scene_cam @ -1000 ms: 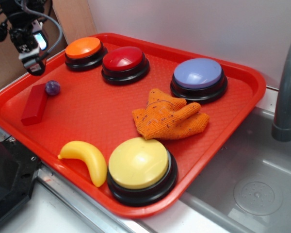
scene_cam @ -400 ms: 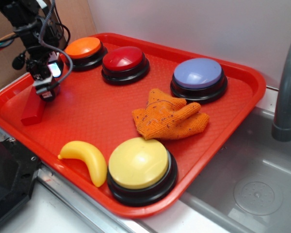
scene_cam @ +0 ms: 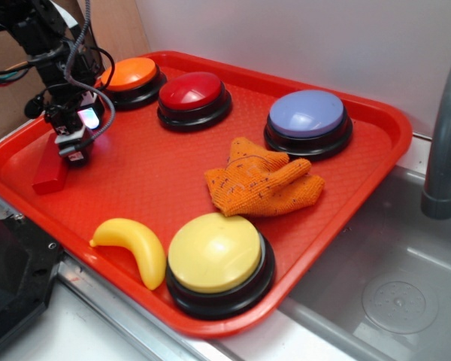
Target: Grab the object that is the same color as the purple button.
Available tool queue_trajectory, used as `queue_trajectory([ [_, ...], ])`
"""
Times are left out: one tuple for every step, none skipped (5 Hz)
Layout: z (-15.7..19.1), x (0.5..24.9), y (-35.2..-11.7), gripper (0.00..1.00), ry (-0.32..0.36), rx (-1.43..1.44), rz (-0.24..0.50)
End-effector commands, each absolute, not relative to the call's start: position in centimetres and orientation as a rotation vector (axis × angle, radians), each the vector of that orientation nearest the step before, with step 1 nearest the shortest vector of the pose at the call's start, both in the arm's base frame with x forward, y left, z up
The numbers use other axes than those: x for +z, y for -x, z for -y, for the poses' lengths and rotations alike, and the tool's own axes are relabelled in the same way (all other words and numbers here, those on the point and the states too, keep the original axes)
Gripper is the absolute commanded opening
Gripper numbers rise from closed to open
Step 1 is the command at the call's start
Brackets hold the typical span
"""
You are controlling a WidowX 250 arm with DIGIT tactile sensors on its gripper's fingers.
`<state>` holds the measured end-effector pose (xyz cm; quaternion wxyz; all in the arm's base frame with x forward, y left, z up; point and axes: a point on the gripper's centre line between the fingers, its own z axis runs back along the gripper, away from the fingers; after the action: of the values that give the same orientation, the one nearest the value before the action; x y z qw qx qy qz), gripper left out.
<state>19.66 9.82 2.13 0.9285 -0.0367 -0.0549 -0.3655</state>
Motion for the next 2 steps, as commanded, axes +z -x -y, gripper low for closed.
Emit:
queue_trajectory([
  [-9.78, 2.87, -19.73, 0.00, 0.034, -0.806, 0.102],
  [-9.40, 3.14, -19.90, 0.00, 0.027, -0.809, 0.096],
])
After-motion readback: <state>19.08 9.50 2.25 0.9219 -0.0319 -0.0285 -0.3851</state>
